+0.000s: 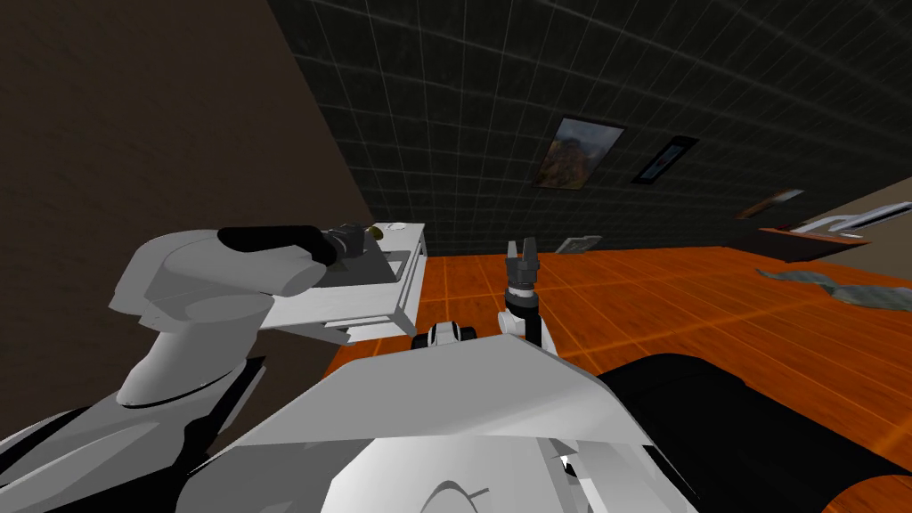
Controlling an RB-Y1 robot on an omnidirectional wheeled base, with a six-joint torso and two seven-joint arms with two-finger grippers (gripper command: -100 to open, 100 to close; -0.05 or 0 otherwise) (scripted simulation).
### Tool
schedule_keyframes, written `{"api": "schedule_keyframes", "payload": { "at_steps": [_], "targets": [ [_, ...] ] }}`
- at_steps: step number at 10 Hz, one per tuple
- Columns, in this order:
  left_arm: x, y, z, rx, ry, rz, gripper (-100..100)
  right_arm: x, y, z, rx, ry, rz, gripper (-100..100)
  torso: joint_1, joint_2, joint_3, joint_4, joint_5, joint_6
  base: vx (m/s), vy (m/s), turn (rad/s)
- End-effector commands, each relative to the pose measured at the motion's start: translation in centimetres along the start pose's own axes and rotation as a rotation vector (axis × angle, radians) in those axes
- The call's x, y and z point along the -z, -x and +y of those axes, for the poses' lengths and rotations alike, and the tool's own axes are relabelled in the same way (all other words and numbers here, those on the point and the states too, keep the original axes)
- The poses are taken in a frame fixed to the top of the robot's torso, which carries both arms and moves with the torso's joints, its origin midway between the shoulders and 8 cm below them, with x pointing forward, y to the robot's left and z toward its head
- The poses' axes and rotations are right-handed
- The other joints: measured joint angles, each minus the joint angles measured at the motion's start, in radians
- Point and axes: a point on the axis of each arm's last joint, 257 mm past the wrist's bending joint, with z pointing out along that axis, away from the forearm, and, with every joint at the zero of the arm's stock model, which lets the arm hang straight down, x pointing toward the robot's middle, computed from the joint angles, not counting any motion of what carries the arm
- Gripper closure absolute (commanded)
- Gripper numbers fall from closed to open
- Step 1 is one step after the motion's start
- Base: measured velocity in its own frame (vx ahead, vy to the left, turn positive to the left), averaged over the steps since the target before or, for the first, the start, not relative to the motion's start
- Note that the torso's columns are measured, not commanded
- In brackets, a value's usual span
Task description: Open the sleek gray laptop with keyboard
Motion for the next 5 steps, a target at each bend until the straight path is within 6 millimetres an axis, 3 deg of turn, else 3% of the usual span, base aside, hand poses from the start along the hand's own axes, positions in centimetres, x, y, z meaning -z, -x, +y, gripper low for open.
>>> {"api": "schedule_keyframes", "payload": {
  "at_steps": [1, 3, 4, 5],
  "targets": [
    [-0.71, 0.35, 0.35, 0.002, 0.005, -0.006, -100, 0.00, 0.00, 0.00, 0.000, 0.000, 0.000, 0, 0.000, 0.000, 0.000, 0.000, 0.000, 0.000, 0.055, -0.005, -0.043],
    [-0.73, 0.34, 0.43, 0.003, 0.006, -0.007, -100, 0.00, 0.00, 0.00, 0.000, 0.000, 0.000, 0, 0.000, -0.003, -0.002, -0.001, 0.000, 0.000, 0.055, 0.006, -0.024],
    [-0.80, 0.38, 0.39, 0.002, 0.006, -0.007, 100, 0.00, 0.00, 0.00, 0.000, 0.000, 0.000, 0, 0.000, 0.000, 0.000, 0.000, 0.000, 0.000, 0.007, -0.001, 0.034],
    [0.02, 0.04, 0.06, 0.000, 0.003, -0.001, 100, 0.00, 0.00, 0.00, 0.000, 0.000, 0.000, 0, 0.000, 0.002, 0.001, 0.001, 0.000, 0.000, -0.052, -0.004, 0.029]
  ]
}}
